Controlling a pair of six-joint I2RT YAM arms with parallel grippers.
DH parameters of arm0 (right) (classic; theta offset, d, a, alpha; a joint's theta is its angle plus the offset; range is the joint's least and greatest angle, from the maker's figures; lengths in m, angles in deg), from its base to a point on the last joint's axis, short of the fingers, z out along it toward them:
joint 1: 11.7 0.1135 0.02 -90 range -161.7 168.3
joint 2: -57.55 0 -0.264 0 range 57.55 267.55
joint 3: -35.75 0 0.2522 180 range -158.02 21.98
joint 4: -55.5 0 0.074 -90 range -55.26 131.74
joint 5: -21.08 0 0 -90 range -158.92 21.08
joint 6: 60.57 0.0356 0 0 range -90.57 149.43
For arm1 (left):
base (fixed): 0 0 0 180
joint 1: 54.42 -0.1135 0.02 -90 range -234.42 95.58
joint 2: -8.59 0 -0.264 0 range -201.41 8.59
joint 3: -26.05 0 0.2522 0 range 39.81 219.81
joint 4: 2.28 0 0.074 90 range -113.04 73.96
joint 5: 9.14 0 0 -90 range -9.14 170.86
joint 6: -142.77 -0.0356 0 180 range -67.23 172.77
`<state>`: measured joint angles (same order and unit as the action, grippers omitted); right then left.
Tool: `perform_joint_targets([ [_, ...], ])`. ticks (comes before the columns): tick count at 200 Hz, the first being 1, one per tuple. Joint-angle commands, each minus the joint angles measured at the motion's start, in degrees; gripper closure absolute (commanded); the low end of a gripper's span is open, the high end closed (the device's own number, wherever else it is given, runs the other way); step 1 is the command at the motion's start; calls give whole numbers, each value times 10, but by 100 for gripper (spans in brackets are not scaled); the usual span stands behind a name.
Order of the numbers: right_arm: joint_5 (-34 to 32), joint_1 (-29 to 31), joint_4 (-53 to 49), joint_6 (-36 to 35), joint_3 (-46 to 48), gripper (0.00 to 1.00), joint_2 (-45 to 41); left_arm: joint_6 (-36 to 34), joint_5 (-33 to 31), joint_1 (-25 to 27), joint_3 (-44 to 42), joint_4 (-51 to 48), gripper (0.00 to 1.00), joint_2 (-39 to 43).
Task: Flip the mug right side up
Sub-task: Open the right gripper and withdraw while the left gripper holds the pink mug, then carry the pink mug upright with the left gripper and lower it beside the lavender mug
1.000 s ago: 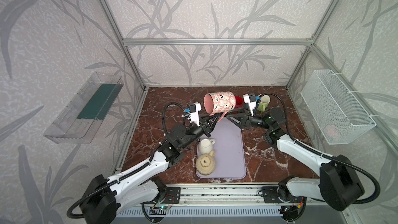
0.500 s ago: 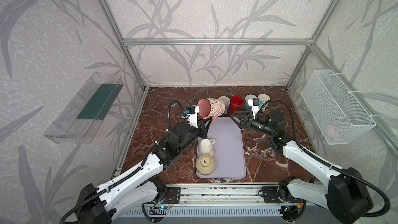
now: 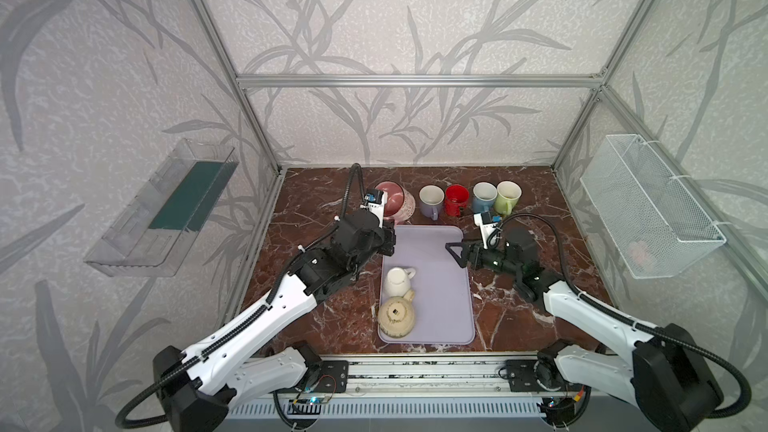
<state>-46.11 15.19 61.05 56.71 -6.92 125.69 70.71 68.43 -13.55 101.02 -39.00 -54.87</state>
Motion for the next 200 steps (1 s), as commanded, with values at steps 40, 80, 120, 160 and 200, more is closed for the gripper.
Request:
perform_joint_targets([
  [40,-44,43,23,-11,2,0,47,-34,-16,-39,137,-90,100,-109],
  [80,-67,58,28,-13,5,1,50,-33,-11,-57,193,-111,100,-182],
  [120,-79,65,38,-9,8,1,60,-33,-8,-79,234,-119,100,-243],
  [160,-86,64,42,-8,12,1,61,-30,2,-106,258,-115,100,-283],
  [200,-89,65,48,-6,15,1,68,-33,20,-122,294,-122,100,-330],
])
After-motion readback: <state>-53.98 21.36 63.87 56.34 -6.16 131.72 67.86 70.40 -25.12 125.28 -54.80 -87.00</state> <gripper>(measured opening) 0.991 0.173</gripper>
